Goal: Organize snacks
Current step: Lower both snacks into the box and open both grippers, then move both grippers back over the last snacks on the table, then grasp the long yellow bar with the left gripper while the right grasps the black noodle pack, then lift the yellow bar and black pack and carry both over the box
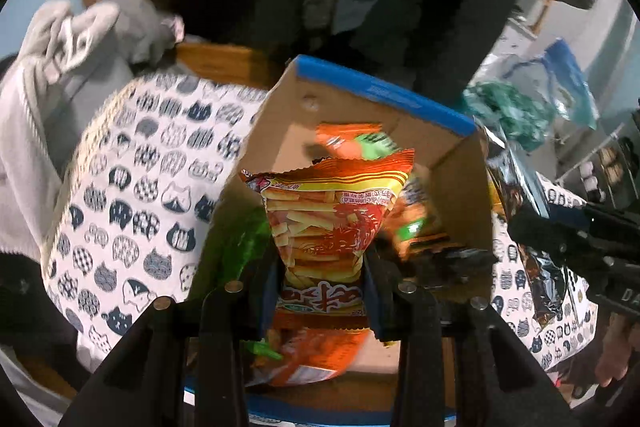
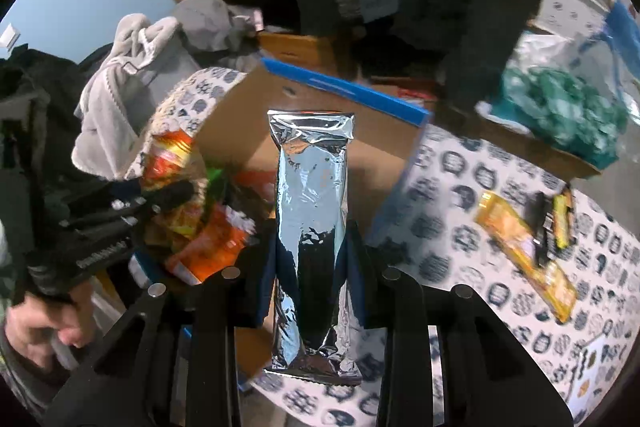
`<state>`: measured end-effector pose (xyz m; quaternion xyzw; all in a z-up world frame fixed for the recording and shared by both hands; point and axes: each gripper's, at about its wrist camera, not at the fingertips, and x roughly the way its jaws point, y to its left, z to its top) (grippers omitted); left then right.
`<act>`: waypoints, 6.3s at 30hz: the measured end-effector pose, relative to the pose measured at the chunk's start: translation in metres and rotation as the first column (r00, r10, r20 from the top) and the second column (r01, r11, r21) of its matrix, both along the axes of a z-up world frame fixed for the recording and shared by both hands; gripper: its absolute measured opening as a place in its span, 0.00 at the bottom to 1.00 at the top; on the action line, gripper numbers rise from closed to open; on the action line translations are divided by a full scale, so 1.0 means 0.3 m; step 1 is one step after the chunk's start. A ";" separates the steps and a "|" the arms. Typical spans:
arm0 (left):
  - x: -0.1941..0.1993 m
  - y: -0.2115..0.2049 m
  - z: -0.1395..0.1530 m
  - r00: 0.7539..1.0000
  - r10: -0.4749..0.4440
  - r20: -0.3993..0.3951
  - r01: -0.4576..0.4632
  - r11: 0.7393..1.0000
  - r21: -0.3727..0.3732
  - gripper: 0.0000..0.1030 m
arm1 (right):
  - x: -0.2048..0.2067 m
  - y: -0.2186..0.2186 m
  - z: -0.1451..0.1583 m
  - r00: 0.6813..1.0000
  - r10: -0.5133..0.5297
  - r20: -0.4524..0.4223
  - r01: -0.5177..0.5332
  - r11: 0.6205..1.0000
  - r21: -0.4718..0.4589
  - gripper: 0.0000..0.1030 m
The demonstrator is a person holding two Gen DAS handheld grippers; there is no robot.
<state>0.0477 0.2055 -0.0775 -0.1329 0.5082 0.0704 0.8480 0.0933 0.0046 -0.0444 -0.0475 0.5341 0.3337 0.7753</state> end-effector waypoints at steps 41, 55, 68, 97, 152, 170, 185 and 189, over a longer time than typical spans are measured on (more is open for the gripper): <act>-0.005 -0.031 0.041 1.000 0.014 0.018 -0.013 1.000 -0.026 0.66 | 0.075 0.139 -0.041 0.998 0.062 -0.034 -0.064 0.996 -0.057 0.59; 0.028 -0.273 0.107 0.991 -0.131 0.031 0.132 0.991 -0.036 0.76 | 0.097 -0.180 0.019 1.000 0.005 0.017 -0.001 0.982 -0.187 0.65; 0.277 -0.587 0.079 0.955 -0.284 -0.089 0.291 0.954 0.073 0.76 | 0.379 -0.540 -0.021 0.975 -0.219 0.021 0.218 0.945 -0.242 0.68; 0.624 -0.788 -0.089 0.970 -0.218 -0.108 0.233 0.961 0.151 0.88 | 0.639 -0.628 -0.461 0.974 -0.223 -0.036 0.188 0.891 -0.414 0.69; 0.234 -1.133 -0.436 0.925 -0.132 -0.357 0.022 0.956 -0.294 0.88 | -0.054 -1.297 -0.652 0.916 -0.370 -0.155 0.310 0.899 -0.310 0.70; 0.213 -1.205 -0.418 0.890 -0.338 -0.308 0.274 0.934 -0.231 0.35 | -0.057 -1.334 -0.609 0.923 -0.367 -0.113 0.320 0.899 -0.300 0.59; 0.164 -1.183 -0.317 0.873 -0.431 -0.228 0.428 0.902 -0.066 0.31 | -0.075 -1.150 -0.449 0.930 -0.360 -0.075 0.318 0.889 -0.331 0.56; 0.147 -1.161 -0.257 0.872 -0.453 -0.185 0.457 0.889 -0.022 0.31 | -0.081 -1.132 -0.392 0.933 -0.354 -0.055 0.319 0.891 -0.322 0.56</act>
